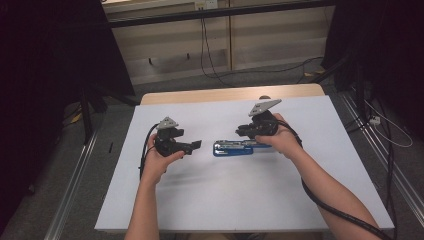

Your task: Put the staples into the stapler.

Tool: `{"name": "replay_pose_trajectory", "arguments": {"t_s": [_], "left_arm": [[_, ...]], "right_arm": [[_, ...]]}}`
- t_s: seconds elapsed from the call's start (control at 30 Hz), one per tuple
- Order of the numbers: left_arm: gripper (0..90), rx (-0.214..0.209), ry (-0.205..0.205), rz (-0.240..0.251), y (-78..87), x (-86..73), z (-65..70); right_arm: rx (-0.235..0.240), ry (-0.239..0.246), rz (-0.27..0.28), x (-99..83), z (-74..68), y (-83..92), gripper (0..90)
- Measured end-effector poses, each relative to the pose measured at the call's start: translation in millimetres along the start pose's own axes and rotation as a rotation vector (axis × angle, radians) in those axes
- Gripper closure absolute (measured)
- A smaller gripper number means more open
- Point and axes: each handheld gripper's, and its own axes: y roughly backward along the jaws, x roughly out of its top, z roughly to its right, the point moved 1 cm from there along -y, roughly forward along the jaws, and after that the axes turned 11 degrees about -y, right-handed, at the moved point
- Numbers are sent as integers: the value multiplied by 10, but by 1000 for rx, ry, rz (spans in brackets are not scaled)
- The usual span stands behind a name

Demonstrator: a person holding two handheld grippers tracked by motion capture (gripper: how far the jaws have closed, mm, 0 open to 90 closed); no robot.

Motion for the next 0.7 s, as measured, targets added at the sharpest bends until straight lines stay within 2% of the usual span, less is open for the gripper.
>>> {"name": "replay_pose_trajectory", "arguments": {"t_s": [0.3,0.7], "left_arm": [[89,4,-8,-8,15,-5,10],[89,7,1,-4,29,-24,-6]], "right_arm": [[24,26,-18,34,-37,-64,792],[74,56,-44,53,-58,-169,792]]}}
